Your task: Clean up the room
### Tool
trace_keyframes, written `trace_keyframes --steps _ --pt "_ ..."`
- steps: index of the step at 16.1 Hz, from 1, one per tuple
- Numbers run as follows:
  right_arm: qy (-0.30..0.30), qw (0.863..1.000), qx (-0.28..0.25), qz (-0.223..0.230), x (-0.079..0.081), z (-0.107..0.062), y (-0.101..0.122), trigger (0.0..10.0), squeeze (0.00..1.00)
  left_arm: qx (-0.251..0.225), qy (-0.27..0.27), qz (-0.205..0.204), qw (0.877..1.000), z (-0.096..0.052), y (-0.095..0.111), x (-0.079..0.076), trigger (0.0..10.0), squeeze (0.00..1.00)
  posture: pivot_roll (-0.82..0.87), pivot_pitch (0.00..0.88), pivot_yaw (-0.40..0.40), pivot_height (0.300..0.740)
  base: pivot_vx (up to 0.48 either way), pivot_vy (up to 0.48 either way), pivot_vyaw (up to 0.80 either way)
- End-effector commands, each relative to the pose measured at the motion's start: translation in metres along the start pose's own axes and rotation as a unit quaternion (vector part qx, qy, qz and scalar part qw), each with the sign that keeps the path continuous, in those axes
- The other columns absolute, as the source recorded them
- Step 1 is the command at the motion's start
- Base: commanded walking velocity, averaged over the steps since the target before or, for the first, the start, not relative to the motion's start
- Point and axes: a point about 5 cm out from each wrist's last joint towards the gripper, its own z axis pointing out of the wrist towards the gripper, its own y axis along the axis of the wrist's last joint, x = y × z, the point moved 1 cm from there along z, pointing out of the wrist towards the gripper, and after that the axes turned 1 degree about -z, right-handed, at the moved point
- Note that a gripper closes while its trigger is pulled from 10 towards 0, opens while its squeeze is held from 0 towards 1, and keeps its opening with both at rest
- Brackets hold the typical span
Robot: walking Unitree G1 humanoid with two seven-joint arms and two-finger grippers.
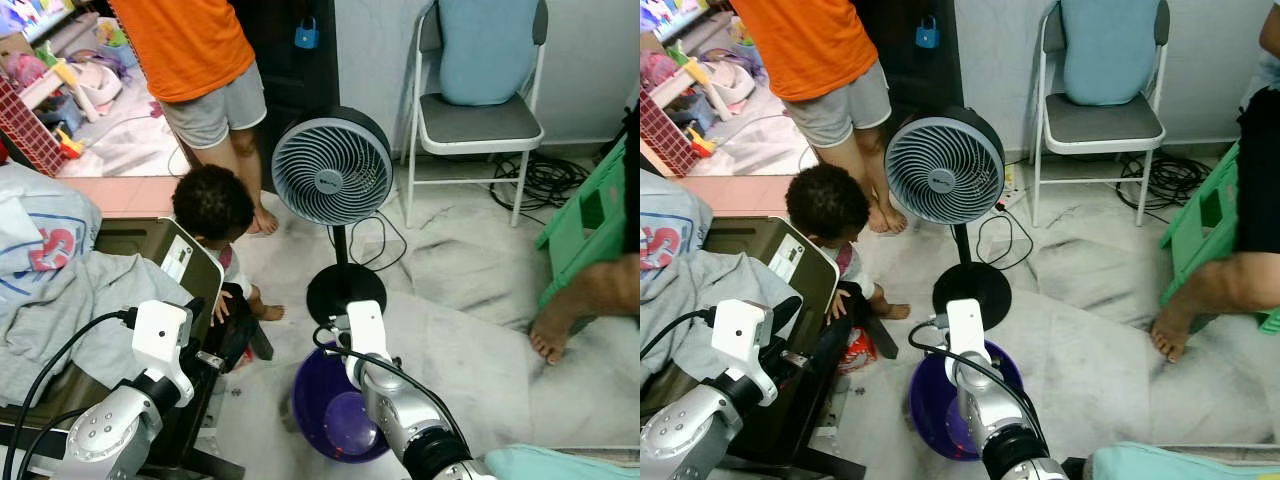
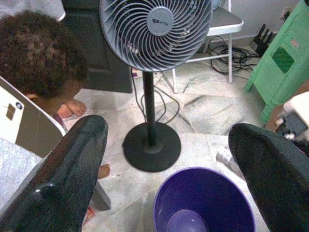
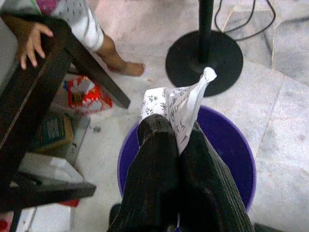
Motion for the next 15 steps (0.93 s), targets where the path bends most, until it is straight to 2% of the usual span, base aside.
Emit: trace_keyframes --steps 1,3,6,9,12,13,14,15 --pt "0.102 0.994 -0.039 0.015 0.085 -0.008 0.037 10.0 0.0 0.011 0.012 0.005 1.0 -0.002 -0.002 0.007 10.0 0.0 -0.04 0.099 0.106 0.74 0.0 0.0 0.0" --pt "0.104 0.994 -0.017 0.035 0.093 -0.01 0.028 10.0 0.0 0.007 0.024 0.007 1.0 -0.001 -0.001 0.012 10.0 0.0 -0.05 0.11 0.112 0.74 0.0 0.0 0.0" --pt "0.137 0.989 -0.012 0.049 0.117 -0.019 0.027 10.0 0.0 0.015 0.028 0.016 0.999 -0.003 -0.001 0.017 10.0 0.0 -0.04 0.144 0.115 0.74 0.0 0.0 0.0" --pt "0.134 0.99 -0.019 0.045 0.121 -0.021 0.028 10.0 0.0 0.023 0.038 0.017 0.999 -0.014 -0.004 0.02 10.0 0.0 -0.02 0.141 0.11 0.74 0.0 0.0 0.0" --pt "0.096 0.993 -0.069 0.012 0.089 -0.01 0.046 10.0 0.0 0.024 0.042 0.02 0.999 -0.015 -0.004 0.02 10.0 0.0 -0.02 0.107 0.119 0.74 0.0 0.0 0.0" --pt "0.094 0.993 -0.074 0.005 0.082 -0.008 0.049 10.0 0.0 0.022 0.041 0.021 0.999 -0.014 -0.003 0.021 10.0 0.0 -0.02 0.103 0.122 0.74 0.0 0.0 0.0" --pt "0.074 0.995 -0.071 0.004 0.066 -0.003 0.048 10.0 0.0 0.022 0.04 0.022 0.999 -0.012 -0.002 0.022 10.0 0.0 -0.02 0.102 0.128 0.74 0.0 0.0 0.0" --pt "0.065 0.996 -0.068 0.004 0.06 -0.002 0.047 10.0 0.0 0.022 0.039 0.022 0.999 -0.011 -0.002 0.022 10.0 0.0 -0.03 0.101 0.129 0.74 0.0 0.0 0.0"
